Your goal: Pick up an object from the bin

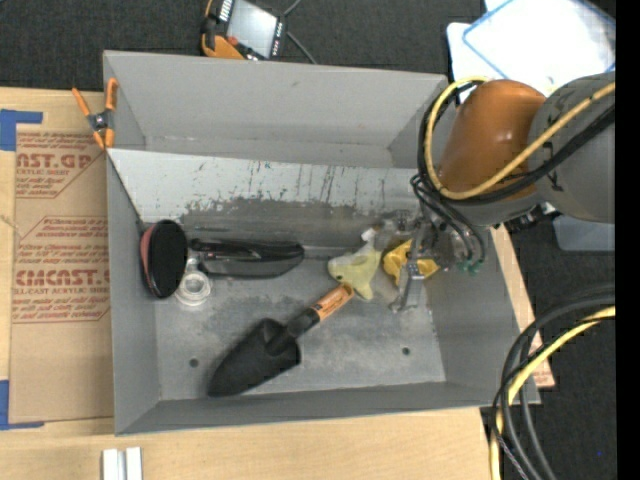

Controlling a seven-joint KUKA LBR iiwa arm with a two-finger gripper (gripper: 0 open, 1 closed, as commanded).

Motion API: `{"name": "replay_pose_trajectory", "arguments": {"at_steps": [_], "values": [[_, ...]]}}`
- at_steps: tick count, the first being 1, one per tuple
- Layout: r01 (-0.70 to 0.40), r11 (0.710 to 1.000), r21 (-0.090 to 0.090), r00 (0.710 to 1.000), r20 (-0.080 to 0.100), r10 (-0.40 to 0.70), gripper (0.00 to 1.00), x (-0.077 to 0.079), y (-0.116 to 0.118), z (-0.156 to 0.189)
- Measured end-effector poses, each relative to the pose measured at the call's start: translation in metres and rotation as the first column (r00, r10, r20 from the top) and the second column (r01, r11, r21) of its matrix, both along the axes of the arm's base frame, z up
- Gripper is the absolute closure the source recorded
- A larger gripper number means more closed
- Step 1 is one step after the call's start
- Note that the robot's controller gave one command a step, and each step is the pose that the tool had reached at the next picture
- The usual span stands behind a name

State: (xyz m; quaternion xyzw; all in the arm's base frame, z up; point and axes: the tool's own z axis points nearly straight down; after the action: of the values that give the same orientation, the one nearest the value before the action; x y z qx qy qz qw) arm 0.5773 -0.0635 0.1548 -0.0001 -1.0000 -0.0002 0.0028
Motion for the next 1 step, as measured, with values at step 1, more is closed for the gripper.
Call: {"name": "replay_pose_trajectory", "arguments": {"at_steps": [1], "values": [[-0.001,1.000,-0.001,1.000,0.007,0.001,0.00,0.0017,0.0003,0.0048]]}}
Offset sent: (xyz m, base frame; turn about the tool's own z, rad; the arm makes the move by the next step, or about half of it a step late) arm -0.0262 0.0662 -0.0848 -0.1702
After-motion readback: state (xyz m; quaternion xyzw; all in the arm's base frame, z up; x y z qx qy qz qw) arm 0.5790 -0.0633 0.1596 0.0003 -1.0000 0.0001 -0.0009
